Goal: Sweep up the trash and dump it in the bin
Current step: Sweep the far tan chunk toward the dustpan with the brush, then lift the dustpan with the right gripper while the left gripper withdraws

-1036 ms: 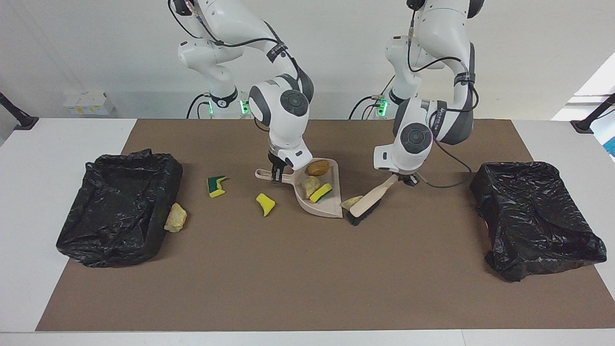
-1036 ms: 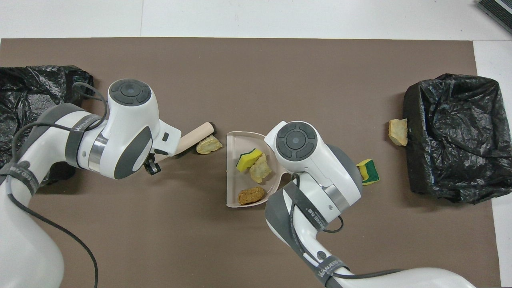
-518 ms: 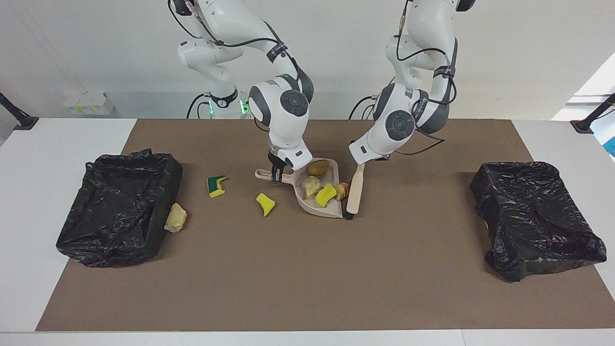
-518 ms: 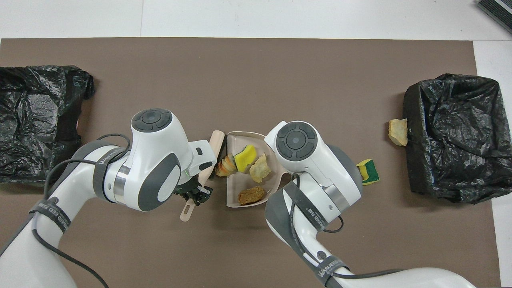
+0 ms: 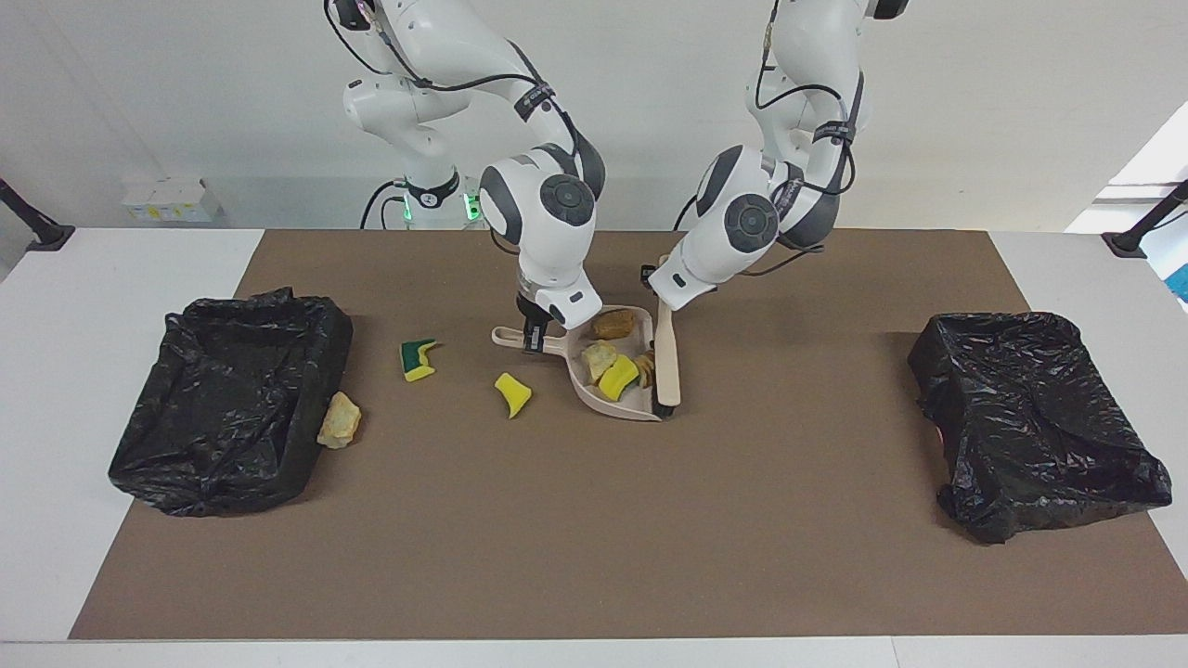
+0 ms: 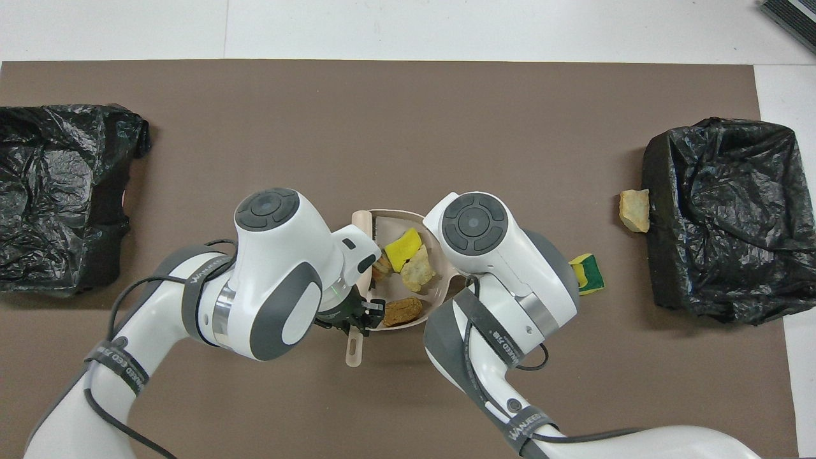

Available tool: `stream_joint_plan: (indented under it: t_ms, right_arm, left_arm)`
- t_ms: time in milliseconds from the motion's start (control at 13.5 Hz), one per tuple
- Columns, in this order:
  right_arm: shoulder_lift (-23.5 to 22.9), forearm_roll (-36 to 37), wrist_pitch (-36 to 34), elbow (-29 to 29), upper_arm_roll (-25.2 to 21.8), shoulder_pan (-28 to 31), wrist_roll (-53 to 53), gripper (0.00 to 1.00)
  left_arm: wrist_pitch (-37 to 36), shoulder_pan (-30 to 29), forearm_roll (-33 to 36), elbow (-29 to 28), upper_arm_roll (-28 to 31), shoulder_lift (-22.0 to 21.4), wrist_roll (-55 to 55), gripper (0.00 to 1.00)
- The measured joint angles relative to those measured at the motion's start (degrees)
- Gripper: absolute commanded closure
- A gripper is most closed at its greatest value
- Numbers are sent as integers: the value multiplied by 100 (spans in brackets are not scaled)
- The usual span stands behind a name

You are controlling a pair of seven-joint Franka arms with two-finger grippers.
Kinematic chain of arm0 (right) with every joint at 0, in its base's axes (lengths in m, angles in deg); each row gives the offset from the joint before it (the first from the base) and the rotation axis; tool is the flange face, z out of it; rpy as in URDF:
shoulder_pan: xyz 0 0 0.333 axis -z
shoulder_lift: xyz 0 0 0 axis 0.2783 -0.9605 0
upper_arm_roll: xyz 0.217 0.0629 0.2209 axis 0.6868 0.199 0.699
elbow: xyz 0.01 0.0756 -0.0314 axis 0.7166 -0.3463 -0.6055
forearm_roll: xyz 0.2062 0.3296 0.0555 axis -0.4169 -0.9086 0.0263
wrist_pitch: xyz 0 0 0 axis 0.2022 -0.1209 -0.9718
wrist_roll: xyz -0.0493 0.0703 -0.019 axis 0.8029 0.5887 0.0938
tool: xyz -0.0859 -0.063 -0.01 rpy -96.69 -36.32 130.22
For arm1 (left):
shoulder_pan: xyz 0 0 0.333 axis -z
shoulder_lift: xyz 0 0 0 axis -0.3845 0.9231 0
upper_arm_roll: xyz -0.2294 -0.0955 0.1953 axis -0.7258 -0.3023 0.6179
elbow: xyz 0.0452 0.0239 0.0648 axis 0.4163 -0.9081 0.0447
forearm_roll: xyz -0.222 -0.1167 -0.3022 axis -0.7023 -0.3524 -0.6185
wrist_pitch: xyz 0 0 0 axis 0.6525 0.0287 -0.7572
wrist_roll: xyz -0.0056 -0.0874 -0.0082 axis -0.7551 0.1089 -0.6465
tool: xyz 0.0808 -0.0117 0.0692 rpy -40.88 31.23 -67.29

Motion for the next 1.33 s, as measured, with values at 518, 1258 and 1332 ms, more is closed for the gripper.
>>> stream_joint_plan:
  t_ms: [518, 1258, 1332]
  right_arm:
    - [133, 0, -37, 1, -8, 271, 170, 100]
    - [585, -697, -951, 715, -50, 1807, 2701, 100]
    - [586, -701, -1045, 815, -54, 1973, 2937, 100]
  left_arm:
    - [-214, 118, -168, 358, 177, -489, 802, 100]
    - [760, 1227, 613, -2218, -11, -2002, 2003, 100]
    - [961, 1393, 615, -2402, -102, -2082, 2191, 100]
